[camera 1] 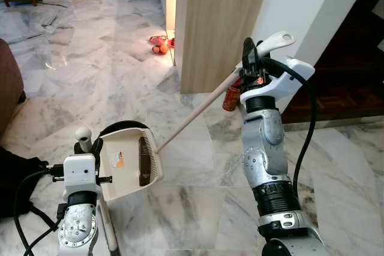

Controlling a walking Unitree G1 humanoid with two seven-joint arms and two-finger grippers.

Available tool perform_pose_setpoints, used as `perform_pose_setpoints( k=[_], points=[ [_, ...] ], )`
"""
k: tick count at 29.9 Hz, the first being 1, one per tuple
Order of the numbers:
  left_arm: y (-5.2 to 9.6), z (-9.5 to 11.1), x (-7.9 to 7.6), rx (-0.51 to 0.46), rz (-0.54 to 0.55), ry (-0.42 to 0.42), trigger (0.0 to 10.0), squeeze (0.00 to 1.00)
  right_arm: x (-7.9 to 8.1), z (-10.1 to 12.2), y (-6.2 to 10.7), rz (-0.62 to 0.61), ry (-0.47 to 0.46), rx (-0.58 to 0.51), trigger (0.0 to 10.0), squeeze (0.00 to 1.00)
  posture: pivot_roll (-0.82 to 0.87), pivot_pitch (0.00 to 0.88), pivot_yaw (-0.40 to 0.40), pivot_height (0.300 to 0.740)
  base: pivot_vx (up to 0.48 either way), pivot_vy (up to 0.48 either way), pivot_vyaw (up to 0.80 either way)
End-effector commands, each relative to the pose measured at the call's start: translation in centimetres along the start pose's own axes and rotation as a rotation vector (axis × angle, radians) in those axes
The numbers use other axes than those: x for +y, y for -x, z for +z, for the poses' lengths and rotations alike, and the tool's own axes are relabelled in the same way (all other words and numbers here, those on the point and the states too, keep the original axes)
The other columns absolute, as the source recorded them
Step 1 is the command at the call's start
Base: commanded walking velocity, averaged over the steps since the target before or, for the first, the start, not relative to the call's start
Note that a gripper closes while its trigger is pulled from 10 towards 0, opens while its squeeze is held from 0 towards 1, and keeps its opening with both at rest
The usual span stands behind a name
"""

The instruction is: Sweep floor

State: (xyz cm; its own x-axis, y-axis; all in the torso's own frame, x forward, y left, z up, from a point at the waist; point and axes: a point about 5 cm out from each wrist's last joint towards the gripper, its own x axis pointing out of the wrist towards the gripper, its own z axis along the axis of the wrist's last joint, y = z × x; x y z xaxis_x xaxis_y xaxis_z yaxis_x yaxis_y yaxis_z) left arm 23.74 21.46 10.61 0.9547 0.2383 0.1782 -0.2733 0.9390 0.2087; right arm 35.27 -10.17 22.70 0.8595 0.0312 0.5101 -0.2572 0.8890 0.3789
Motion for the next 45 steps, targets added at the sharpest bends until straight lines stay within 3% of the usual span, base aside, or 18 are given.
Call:
perform_pose_setpoints(
  k=[1,32,45],
  points=[
    [-0.24,0.85,0.07,-0.048,0.006,-0.011,10.0,0.0,0.75,1.23,-0.58,0.012,-0.032,-0.059,10.0,0.0,0.14,0.081,-0.083,0.74,0.0,0.315,0.0],
    [-0.62,1.26,0.06,-0.061,0.001,-0.007,10.0,0.0,0.62,1.25,-0.5,-0.003,-0.039,-0.059,10.0,0.0,0.14,0.086,-0.072,0.74,0.0,0.315,0.0],
    [-0.59,1.61,-0.81,-0.082,-0.045,-0.001,10.0,0.0,0.64,1.35,-0.52,-0.006,-0.042,-0.063,10.0,0.0,0.14,0.08,-0.074,0.74,0.0,0.0,0.0]
  ],
)
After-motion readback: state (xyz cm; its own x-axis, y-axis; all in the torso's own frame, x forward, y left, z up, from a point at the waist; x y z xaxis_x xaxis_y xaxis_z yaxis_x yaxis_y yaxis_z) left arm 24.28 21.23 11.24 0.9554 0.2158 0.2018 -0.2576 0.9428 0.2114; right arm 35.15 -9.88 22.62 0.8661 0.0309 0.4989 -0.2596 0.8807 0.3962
